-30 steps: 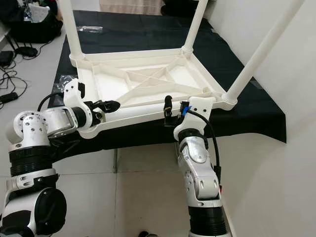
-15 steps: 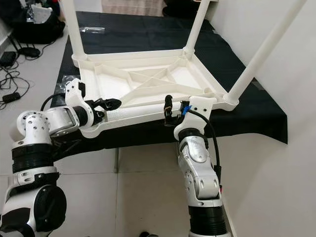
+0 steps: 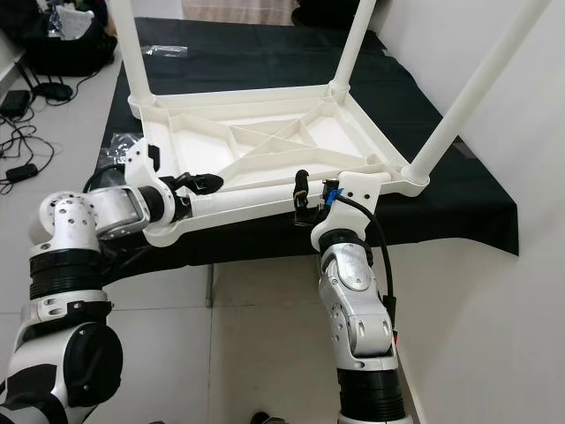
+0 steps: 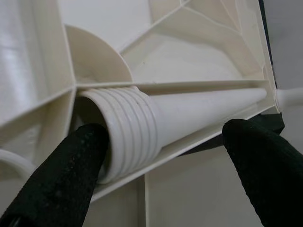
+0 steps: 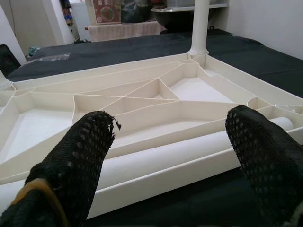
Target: Building children table
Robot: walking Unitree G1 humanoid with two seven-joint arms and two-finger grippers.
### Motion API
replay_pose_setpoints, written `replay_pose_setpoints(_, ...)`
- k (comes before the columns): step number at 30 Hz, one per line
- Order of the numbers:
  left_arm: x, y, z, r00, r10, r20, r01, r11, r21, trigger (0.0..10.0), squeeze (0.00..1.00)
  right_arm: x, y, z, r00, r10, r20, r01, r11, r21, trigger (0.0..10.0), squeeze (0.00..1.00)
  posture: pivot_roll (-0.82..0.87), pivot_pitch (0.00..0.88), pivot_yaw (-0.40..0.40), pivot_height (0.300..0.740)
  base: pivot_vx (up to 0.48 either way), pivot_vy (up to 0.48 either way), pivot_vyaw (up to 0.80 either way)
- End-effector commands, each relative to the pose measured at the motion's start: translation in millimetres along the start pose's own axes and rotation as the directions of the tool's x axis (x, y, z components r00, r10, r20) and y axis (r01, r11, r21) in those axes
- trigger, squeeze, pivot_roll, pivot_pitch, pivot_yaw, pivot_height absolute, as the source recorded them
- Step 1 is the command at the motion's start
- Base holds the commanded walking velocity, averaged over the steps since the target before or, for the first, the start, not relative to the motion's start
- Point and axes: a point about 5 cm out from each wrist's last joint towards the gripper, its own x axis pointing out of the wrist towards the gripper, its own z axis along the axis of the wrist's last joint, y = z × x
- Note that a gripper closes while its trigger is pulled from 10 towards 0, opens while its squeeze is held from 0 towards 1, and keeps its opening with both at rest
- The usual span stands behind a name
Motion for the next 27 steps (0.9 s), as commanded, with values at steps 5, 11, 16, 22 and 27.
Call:
replay_pose_setpoints(5, -1.3, -7.9, -5.8, 0.999, 0.026, -0.035, -0.026, 1.000, 0.016, 10.0, 0.00, -1.4, -4.8, -2.6, 1.000, -0.024, -0.014, 0.024, 1.000, -0.010, 10.0, 0.00, 0.10, 0.189, -0.099, 0.740, 0.000, 0.000, 0.00)
replay_pose_setpoints(11, 0.5, 1.6, -3.2, 0.999, 0.029, -0.023, -0.029, 1.000, -0.003, 10.0, 0.00, -1.8, -3.6, -1.3, 1.000, -0.024, -0.008, 0.024, 1.000, -0.005, 10.0, 0.00, 0.10, 0.187, -0.094, 0.740, 0.000, 0.000, 0.00)
replay_pose_setpoints(16, -0.6, 2.1, -2.6, 1.000, -0.019, -0.016, 0.018, 1.000, -0.021, 10.0, 0.00, -2.4, -4.1, 0.2, 1.000, -0.025, -0.005, 0.025, 1.000, -0.006, 10.0, 0.00, 0.09, 0.188, -0.094, 0.740, 0.000, 0.000, 0.00)
replay_pose_setpoints(22, 1.2, 5.4, -7.9, 0.998, -0.069, -0.008, 0.068, 0.995, -0.077, 10.0, 0.00, -3.1, -4.8, 3.6, 1.000, -0.020, -0.001, 0.020, 1.000, -0.011, 10.0, 0.00, 0.07, 0.195, -0.098, 0.740, 0.000, 0.000, 0.00)
replay_pose_setpoints(27, 4.2, 11.8, -11.7, 0.995, -0.096, -0.003, 0.096, 0.991, -0.094, 10.0, 0.00, -2.9, -5.2, 6.1, 1.000, -0.017, 0.003, 0.017, 1.000, -0.018, 10.0, 0.00, 0.05, 0.203, -0.100, 0.740, 0.000, 0.000, 0.00)
